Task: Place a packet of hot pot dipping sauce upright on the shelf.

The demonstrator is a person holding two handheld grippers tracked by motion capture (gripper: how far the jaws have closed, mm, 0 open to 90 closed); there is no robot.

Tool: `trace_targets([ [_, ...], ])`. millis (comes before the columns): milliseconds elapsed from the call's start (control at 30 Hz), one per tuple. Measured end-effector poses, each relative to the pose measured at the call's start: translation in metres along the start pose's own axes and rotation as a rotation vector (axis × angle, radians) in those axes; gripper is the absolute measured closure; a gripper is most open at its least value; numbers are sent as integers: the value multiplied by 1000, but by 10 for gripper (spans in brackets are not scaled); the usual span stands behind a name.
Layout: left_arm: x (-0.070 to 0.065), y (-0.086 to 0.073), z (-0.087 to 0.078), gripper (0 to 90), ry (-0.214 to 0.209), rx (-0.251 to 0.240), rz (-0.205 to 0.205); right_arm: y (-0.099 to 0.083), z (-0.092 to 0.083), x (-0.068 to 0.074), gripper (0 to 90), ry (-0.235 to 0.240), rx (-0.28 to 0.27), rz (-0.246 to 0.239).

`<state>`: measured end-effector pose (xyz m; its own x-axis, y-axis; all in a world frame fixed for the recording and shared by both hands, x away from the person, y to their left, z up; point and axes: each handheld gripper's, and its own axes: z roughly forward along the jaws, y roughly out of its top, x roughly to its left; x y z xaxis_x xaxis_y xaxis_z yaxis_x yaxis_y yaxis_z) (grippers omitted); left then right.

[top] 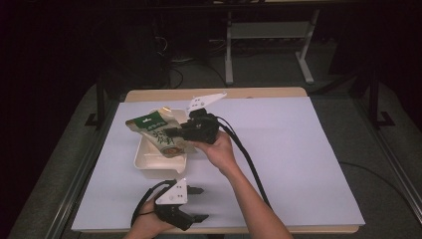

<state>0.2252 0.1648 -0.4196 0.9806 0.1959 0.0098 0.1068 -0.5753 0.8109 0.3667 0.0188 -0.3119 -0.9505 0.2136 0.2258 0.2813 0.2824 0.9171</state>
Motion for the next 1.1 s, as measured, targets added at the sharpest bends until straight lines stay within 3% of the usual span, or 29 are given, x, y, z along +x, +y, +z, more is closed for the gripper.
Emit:
trace_targets([
  [433, -3, 0, -1, 263, -4, -7, 12, -7, 48, -3, 898, 63, 62, 23],
  [667, -2, -2, 1, 265, -8, -3, 7, -20, 69, -11, 897, 67, 102, 46],
  [833, -1, -3, 2, 267, -7, 1, 0, -28, 66, -16, 888, 52, 91, 62],
  [967, -2, -2, 5, 267, -12, 9, 9, -29, 60, -16, 873, 26, 112, 48],
  [1100, -3, -2, 6, 267, -14, 13, 10, -23, 52, -14, 856, -20, 134, 5],
])
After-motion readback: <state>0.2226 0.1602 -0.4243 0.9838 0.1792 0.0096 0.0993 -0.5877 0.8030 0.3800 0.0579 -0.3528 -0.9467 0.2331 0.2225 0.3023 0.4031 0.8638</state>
